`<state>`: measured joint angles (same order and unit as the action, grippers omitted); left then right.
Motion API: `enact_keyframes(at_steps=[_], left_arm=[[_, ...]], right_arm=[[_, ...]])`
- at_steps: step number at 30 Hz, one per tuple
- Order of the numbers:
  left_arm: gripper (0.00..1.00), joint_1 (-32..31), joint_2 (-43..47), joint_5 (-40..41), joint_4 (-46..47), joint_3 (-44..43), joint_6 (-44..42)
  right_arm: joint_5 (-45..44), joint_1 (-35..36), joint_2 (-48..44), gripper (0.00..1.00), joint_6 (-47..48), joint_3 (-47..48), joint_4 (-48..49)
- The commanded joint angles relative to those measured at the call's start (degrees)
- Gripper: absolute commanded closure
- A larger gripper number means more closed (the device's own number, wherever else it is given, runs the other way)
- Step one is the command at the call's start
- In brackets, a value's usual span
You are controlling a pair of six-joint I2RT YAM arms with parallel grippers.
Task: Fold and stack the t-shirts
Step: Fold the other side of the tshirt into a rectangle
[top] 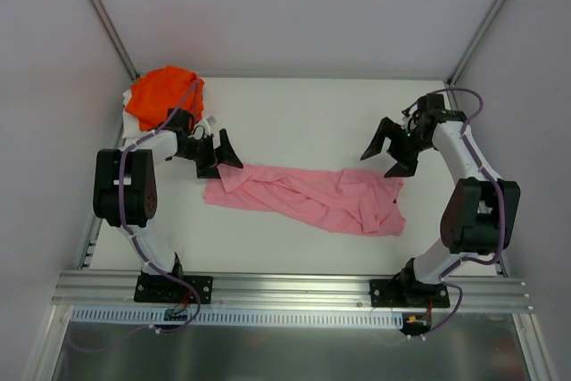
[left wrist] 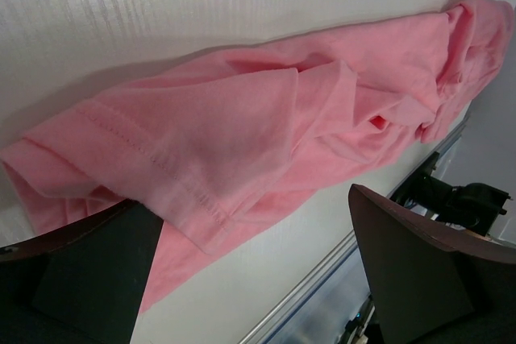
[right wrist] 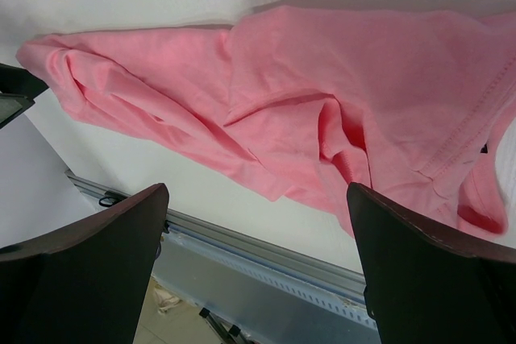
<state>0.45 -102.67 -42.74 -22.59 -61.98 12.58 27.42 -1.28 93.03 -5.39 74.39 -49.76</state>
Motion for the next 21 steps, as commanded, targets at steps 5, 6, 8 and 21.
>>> enact_keyframes(at_steps=[5,6,8,21], left_arm=[[0.01,-2.5,-1.4,-2.3,2.5,-2.1,1.6],[0.01,-2.6,-1.4,-3.0,2.5,-2.3,1.7],[0.01,-3.1,-1.2,-4.8,2.3,-2.4,1.8],[1.0,-3.2,4.7,-3.5,-4.8,-1.7,-3.0]], right_arm=[[-0.6,0.1,-2.9,0.01,0.1,0.8,-1.2],[-0.6,0.1,-2.9,0.01,0.2,0.8,-1.3],[-0.7,0.1,-2.6,0.01,0.2,1.3,-1.4],[-0.3,0.1,-1.3,0.01,0.2,2.2,-1.2]])
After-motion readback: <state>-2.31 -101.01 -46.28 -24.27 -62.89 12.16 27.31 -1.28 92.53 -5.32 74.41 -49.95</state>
